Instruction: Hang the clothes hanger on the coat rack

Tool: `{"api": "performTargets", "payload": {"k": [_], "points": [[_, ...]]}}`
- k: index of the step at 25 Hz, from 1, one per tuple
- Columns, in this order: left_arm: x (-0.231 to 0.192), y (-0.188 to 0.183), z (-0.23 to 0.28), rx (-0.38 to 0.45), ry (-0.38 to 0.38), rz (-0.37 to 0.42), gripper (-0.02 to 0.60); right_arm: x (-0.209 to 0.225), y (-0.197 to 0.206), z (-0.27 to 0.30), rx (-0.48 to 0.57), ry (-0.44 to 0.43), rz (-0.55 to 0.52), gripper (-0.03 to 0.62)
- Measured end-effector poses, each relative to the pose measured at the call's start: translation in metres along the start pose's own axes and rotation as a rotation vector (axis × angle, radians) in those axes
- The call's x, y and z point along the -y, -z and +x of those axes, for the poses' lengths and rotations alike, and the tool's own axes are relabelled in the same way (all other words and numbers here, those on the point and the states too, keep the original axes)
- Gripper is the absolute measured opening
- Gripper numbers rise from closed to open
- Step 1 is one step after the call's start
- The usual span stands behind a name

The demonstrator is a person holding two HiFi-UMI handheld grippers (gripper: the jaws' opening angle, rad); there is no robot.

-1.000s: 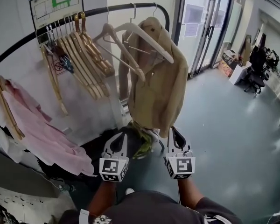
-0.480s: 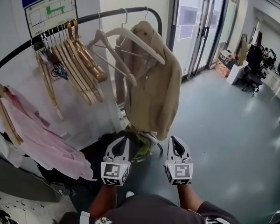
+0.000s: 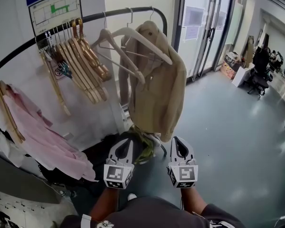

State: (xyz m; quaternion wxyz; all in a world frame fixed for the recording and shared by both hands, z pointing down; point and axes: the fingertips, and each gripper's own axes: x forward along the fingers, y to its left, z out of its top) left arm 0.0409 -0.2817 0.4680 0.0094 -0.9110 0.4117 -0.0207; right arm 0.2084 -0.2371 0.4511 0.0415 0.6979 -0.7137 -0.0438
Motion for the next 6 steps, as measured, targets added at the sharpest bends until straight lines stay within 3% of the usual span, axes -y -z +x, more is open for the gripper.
{"api": "performTargets", "payload": {"k": [6], "points": [[-0.0034, -0.0035, -0.0011, 0.006, -0.003, 0.006, 0.009, 0.0010, -0.0017, 0.0053, 0.009, 0.009, 0.000, 0.014]]}}
